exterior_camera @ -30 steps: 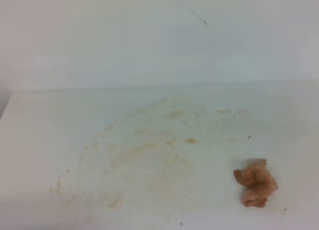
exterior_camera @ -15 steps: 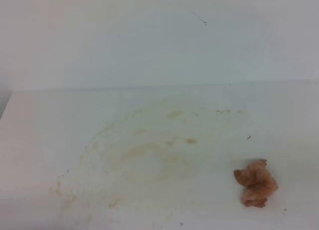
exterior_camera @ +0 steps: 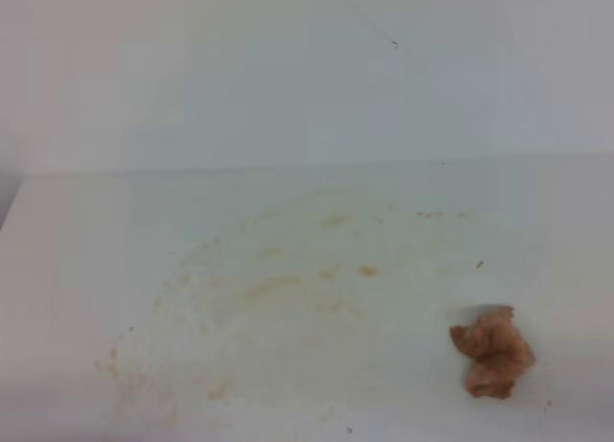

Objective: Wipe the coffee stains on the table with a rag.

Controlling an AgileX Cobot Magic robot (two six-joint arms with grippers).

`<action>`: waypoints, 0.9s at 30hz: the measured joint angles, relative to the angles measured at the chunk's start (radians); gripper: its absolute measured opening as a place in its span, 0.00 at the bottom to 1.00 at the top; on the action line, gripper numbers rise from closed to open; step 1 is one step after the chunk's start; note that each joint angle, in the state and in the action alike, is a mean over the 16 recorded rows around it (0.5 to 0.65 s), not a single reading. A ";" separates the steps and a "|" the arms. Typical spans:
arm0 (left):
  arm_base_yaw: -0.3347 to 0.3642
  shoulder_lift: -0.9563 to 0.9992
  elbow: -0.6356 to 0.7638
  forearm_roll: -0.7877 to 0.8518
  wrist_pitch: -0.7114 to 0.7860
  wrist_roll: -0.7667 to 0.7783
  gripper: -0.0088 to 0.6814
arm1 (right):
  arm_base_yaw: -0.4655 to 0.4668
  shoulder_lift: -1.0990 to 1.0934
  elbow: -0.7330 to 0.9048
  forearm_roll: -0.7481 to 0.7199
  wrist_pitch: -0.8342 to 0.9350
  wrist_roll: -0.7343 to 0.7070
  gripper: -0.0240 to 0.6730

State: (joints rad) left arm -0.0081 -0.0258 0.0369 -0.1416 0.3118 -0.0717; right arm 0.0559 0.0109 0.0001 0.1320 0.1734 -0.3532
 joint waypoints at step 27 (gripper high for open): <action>0.000 0.000 0.000 0.000 -0.008 0.000 0.01 | 0.000 -0.031 0.005 -0.501 0.156 0.704 0.03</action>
State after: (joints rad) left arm -0.0081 -0.0258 0.0369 -0.1416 0.3036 -0.0713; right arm 0.0560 -0.0199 0.0050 -0.3686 0.3296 0.3509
